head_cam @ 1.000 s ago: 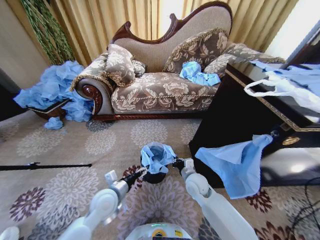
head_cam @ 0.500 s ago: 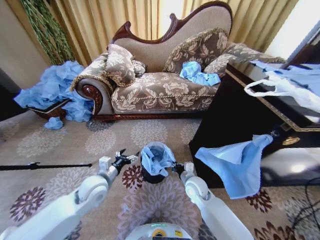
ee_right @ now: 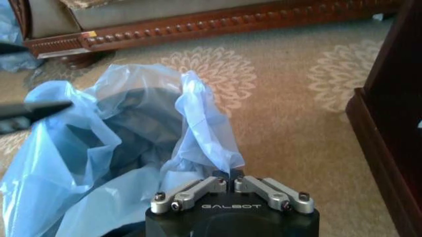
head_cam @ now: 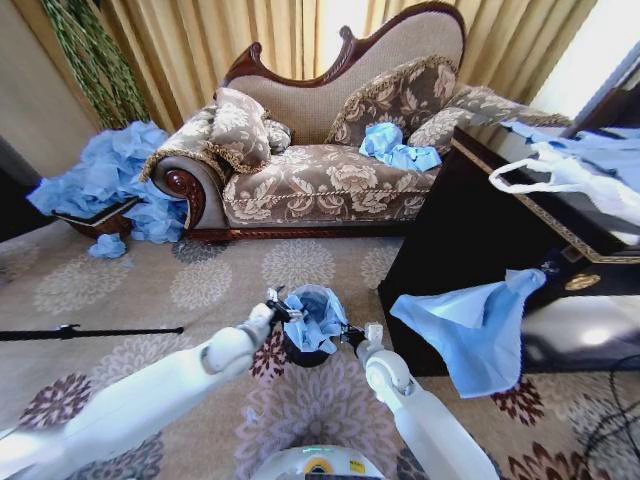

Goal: Place a garbage bag over the trash bin.

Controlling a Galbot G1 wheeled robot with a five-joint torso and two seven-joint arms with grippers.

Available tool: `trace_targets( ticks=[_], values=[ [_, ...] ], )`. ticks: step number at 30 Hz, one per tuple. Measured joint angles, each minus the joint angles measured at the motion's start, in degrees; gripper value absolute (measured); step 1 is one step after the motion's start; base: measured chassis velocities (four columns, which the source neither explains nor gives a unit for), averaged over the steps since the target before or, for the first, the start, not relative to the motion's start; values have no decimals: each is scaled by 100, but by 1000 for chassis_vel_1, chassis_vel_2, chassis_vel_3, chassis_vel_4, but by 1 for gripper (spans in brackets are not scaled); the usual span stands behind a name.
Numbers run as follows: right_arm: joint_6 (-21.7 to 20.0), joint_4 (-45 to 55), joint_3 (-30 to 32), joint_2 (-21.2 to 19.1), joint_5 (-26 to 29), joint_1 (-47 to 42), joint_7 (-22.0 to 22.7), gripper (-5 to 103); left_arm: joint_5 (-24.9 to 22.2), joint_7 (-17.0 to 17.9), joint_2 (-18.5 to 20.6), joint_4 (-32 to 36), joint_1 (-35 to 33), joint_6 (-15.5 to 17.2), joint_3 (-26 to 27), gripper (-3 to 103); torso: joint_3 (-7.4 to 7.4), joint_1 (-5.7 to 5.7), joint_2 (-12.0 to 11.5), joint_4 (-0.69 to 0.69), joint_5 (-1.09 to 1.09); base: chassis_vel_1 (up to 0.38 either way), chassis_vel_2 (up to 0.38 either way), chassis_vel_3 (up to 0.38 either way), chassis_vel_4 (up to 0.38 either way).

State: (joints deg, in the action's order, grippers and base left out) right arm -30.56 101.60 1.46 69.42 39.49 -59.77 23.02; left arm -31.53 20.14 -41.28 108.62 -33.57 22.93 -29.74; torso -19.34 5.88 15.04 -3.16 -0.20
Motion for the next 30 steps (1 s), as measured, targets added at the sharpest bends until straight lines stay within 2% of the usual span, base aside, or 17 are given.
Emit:
trace_targets(
  ticks=[2, 3, 6, 7, 8, 12, 13, 17, 20, 21, 23, 26, 29, 30],
  values=[
    [9, -14, 41, -11, -16, -7, -19, 0, 162, 66, -126, -135, 224, 219, -243, 88, 0, 0, 0, 0, 2, 0, 0, 0, 0],
    [9, -14, 41, -11, -16, -7, -19, 0, 162, 66, -126, -135, 224, 219, -243, 88, 0, 0, 0, 0, 2, 0, 0, 0, 0],
    [22, -17, 90, -45, -37, -23, -47, 0, 246, 142, -291, -334, 567, 566, -598, 90, 0, 0, 0, 1, 1, 0, 0, 0, 0],
    [27, -17, 106, -82, -38, -34, -61, 0, 210, 198, -391, -404, 730, 798, -769, 90, 0, 0, 0, 1, 1, 0, 0, 0, 0],
    [27, -17, 106, -82, -38, -34, -61, 0, 210, 198, -391, -404, 730, 798, -769, 90, 0, 0, 0, 1, 1, 0, 0, 0, 0],
    [50, -15, 173, -130, -46, -48, -111, 0, -5, 357, -628, -583, 1072, 1191, -1189, 91, 1, 0, 0, -2, 1, 0, 0, 0, 0],
    [50, -15, 173, -130, -46, -48, -111, 0, -5, 357, -628, -583, 1072, 1191, -1189, 91, 1, 0, 0, -2, 1, 0, 0, 0, 0],
    [92, -16, 218, -146, -84, -73, -154, 0, -151, 525, -789, -786, 1259, 1560, -1448, 85, 1, 0, 0, -1, 1, 0, 0, 0, 0],
    [105, -24, 227, -151, -90, -79, -171, 0, -158, 529, -775, -809, 1267, 1613, -1455, 81, 1, 0, 0, -1, 1, 0, 0, 0, 0],
    [123, -39, 244, -151, -103, -83, -189, 0, -150, 525, -733, -826, 1262, 1625, -1452, 74, 1, 0, 0, 0, 1, 0, 0, 0, 0],
    [153, -42, 259, -157, -133, -91, -223, 0, -124, 516, -707, -833, 1248, 1606, -1440, 74, 1, 0, 0, 1, 1, 0, 0, 0, 0],
    [198, -55, 302, -184, -189, -124, -278, 0, -72, 499, -640, -830, 1200, 1549, -1369, 58, 1, 0, 0, -1, -1, 0, 0, 0, 0],
    [202, -65, 304, -185, -199, -124, -285, 0, -107, 487, -594, -763, 1199, 1565, -1322, 53, 1, 0, 0, -1, 0, 0, 0, 0, 0],
    [211, -69, 306, -182, -213, -124, -293, 0, -132, 480, -554, -729, 1202, 1566, -1300, 48, 1, 0, 0, -1, 0, 0, 0, 0, 0]
  ],
)
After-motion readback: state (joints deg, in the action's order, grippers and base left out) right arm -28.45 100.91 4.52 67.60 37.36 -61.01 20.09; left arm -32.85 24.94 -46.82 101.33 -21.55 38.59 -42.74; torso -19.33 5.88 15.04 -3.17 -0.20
